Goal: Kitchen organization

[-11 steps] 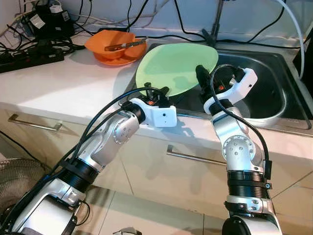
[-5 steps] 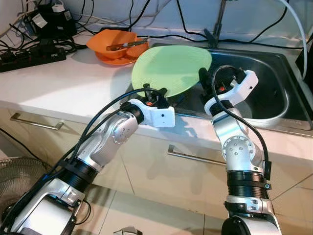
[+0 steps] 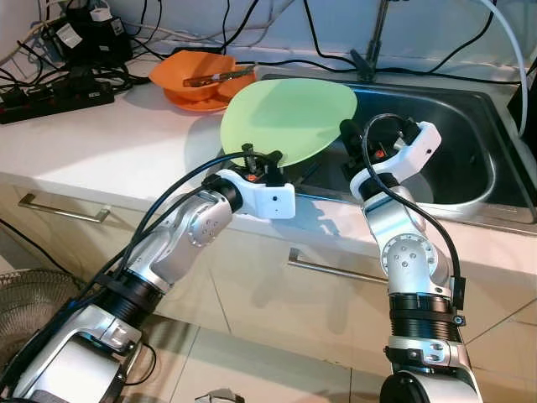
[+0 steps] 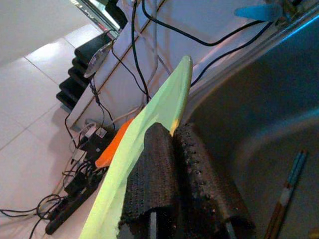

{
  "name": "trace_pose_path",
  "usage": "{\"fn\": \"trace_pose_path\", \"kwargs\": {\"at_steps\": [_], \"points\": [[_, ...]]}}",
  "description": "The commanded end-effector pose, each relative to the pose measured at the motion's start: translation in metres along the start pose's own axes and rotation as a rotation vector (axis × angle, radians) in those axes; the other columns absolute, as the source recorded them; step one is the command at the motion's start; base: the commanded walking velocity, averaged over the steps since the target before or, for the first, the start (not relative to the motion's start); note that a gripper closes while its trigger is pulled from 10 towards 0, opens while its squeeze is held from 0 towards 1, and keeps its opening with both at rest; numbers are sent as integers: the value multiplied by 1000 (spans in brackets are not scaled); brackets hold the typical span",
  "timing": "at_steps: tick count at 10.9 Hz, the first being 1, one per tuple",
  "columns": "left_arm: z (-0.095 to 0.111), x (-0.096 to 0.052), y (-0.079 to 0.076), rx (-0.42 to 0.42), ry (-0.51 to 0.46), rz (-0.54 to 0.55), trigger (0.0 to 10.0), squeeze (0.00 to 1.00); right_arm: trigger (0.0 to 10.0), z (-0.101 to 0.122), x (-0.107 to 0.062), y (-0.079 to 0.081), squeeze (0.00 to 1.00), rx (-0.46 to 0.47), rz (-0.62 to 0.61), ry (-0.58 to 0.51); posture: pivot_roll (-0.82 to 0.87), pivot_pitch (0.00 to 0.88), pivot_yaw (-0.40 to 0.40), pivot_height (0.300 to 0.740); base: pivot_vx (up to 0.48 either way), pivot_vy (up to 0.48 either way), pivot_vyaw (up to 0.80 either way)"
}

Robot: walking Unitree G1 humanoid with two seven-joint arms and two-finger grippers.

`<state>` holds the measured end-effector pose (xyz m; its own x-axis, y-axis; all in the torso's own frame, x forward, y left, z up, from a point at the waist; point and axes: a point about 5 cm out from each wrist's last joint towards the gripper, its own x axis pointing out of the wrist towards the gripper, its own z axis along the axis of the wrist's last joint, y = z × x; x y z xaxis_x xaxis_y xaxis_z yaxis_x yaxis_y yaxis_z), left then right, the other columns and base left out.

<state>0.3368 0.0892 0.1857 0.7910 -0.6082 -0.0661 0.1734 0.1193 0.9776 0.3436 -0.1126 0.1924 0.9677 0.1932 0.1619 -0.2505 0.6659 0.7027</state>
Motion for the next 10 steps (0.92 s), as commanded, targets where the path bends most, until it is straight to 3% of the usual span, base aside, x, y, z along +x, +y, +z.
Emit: {"fn": "trace_pose_path", "kwargs": {"at_steps": [1, 2, 3, 4, 10], "points": [[16, 5, 11, 57, -93, 27, 10000, 0, 10000, -5, 3, 15, 0, 5, 54, 30, 20, 2, 58, 740, 0, 0, 0], [16, 5, 10, 70, -103, 18, 10000, 0, 10000, -5, 3, 16, 0, 12, 52, 35, 21, 4, 59, 740, 0, 0, 0], [17, 4, 9, 75, -112, 7, 10000, 0, 10000, -7, 3, 16, 882, 0, 59, 40, 20, 6, 61, 740, 0, 0, 0], [18, 4, 7, 77, -122, 1, 10000, 0, 10000, -8, 3, 16, 1000, 13, 48, 37, 21, 9, 62, 740, 0, 0, 0], [21, 5, 6, 79, -149, -8, 10000, 0, 10000, -13, 6, 4, 1000, 60, -30, 73, 27, 19, 64, 740, 0, 0, 0]]}}
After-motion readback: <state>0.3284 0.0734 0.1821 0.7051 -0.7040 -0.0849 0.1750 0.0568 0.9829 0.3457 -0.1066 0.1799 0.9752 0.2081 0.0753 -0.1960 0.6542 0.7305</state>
